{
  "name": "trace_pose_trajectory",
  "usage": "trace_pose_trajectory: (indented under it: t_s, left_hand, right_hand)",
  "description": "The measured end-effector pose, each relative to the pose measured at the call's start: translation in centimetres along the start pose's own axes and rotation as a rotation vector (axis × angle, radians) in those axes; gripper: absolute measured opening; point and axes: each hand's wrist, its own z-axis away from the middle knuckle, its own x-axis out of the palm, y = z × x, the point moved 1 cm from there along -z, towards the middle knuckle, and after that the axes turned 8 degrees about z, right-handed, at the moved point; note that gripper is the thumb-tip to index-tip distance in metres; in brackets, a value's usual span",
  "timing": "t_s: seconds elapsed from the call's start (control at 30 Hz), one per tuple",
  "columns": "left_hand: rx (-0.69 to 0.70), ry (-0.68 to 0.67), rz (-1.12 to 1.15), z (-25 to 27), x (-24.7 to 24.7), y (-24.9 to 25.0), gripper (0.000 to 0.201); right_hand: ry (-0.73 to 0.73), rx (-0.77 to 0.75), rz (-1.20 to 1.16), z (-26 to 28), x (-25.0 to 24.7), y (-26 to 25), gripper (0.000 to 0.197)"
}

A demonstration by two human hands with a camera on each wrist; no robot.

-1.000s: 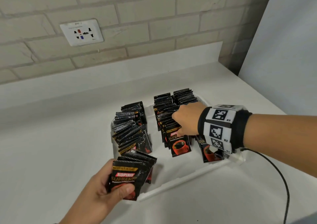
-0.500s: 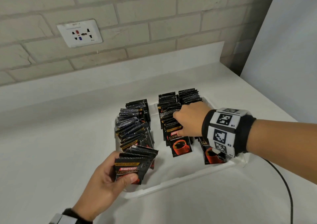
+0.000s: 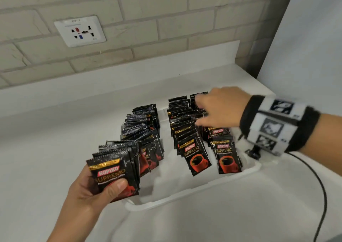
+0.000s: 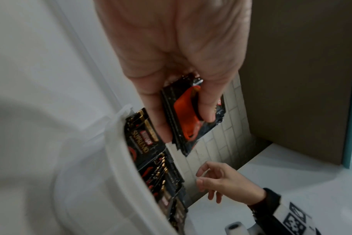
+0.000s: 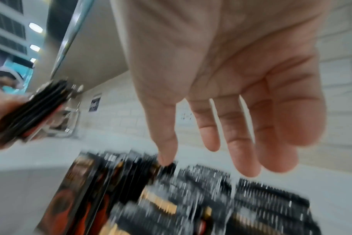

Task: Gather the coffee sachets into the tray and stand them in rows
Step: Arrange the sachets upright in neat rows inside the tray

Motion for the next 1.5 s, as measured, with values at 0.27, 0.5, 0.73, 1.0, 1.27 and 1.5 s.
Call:
trace_pose_trajectory:
  t_s: [0.27,0.5,0.73,1.0,1.27,1.5]
  left_hand:
    - [-0.069,-0.062,0.118,-1.6,4.2,1.6,0.081]
    - [-0.086,-0.023,0.115,-3.0,8.8,0.8,0.071]
    - [-0.097,-0.032,0.145,-2.6,9.9,-0.3,0.061]
    - [-0.202,-0.049,0.318,-2.6,9.0,-1.1,0.034]
    - [-0.068,0.111,0.200,-2.4,9.6,-1.8,0.024]
    - [-0.008,0.233,0.134,-2.3,9.5,-2.0,0.026]
  right_hand:
    - [-0.023,-0.035,-0.786,3.3,-3.5,-0.6,0.035]
    - [-0.065,0.080,-1.331,3.8,0.5,-4.3,0.040]
    - [0.031,0.170,-1.660,3.7,2.5,-4.6,0.018]
    - [0.037,0.204,-1.767,3.6,3.9,-4.7,0.022]
    - [0.082,0.225,-1.743,3.7,4.2,-5.6,0.037]
    - [0.034,0.237,-1.799,4.0,4.7,-5.2,0.037]
